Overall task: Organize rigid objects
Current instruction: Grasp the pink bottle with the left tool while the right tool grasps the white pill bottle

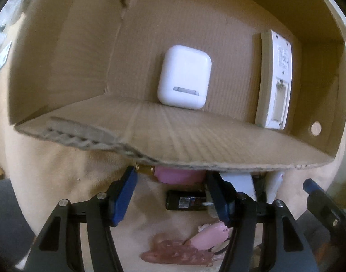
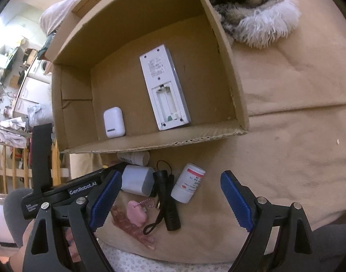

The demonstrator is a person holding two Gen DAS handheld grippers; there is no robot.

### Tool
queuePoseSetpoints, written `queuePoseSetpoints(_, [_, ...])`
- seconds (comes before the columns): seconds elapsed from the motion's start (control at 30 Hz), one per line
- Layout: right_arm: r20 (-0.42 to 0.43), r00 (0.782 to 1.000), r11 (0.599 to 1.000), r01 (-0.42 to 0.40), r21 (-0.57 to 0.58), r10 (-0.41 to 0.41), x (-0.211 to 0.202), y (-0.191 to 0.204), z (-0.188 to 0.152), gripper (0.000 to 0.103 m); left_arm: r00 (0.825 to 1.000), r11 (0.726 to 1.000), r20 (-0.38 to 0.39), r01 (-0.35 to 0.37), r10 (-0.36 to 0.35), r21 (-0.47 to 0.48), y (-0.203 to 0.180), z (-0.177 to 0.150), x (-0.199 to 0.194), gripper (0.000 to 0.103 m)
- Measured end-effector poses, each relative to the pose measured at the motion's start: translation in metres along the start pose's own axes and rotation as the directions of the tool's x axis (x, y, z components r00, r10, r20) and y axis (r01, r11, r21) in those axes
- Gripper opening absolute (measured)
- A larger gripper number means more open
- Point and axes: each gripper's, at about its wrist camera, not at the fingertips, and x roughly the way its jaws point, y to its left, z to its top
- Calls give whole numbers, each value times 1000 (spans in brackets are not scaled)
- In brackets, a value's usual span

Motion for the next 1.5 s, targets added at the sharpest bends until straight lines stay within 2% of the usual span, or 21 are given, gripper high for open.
queuePoseSetpoints(0.23, [-55,998,998,1,64,3,15,-13,3,95,1000,1000,-12,-4,4,-6,4,9,5,59])
queuePoseSetpoints(0.43, [-87,996,996,24,84,-16,23,-17,2,95,998,998,2,-62,62,25,2,12,8,59])
queuePoseSetpoints(0.5, [-101,994,995,47,83,-38,28,-17,3,89,995,994,11,-95,95,56,-5,10,11,59])
queuePoseSetpoints(0.57, [-125,991,995,67,77,-57,35,-17,3,70,993,990,24,-118,116,72,-9,10,13,58])
queuePoseSetpoints(0.67, [-166,986,994,52,96,-35,48,-18,1,52,993,990,26,-116,115,75,-11,13,13,58])
queuePoseSetpoints(0.77, [-184,982,992,50,112,-28,59,-18,0,47,994,991,31,-111,109,76,-11,15,13,57])
queuePoseSetpoints(0.8, [-182,983,993,56,107,-36,60,-18,0,46,994,991,34,-110,108,74,-7,7,14,57])
queuePoseSetpoints(0.87, [-162,985,992,82,93,-66,61,-16,2,35,993,992,43,-109,107,66,-1,4,11,57])
queuePoseSetpoints(0.97, [-119,989,994,93,57,-86,55,-10,2,28,992,992,58,-117,114,43,6,-3,2,57])
queuePoseSetpoints(1.07, [-52,994,995,97,35,-95,42,-5,3,28,992,994,67,-108,107,20,14,-9,-6,57])
queuePoseSetpoints(1.23, [22,998,997,51,61,-53,20,-9,0,28,989,995,105,-102,102,-1,29,-15,-25,57])
queuePoseSetpoints(1.3, [35,998,998,44,44,-46,15,-6,-3,28,978,989,153,-148,144,10,29,-22,-36,57])
queuePoseSetpoints(1.5, [47,997,998,61,-12,-61,-5,-4,-14,28,961,987,235,-160,148,32,23,-38,-69,57])
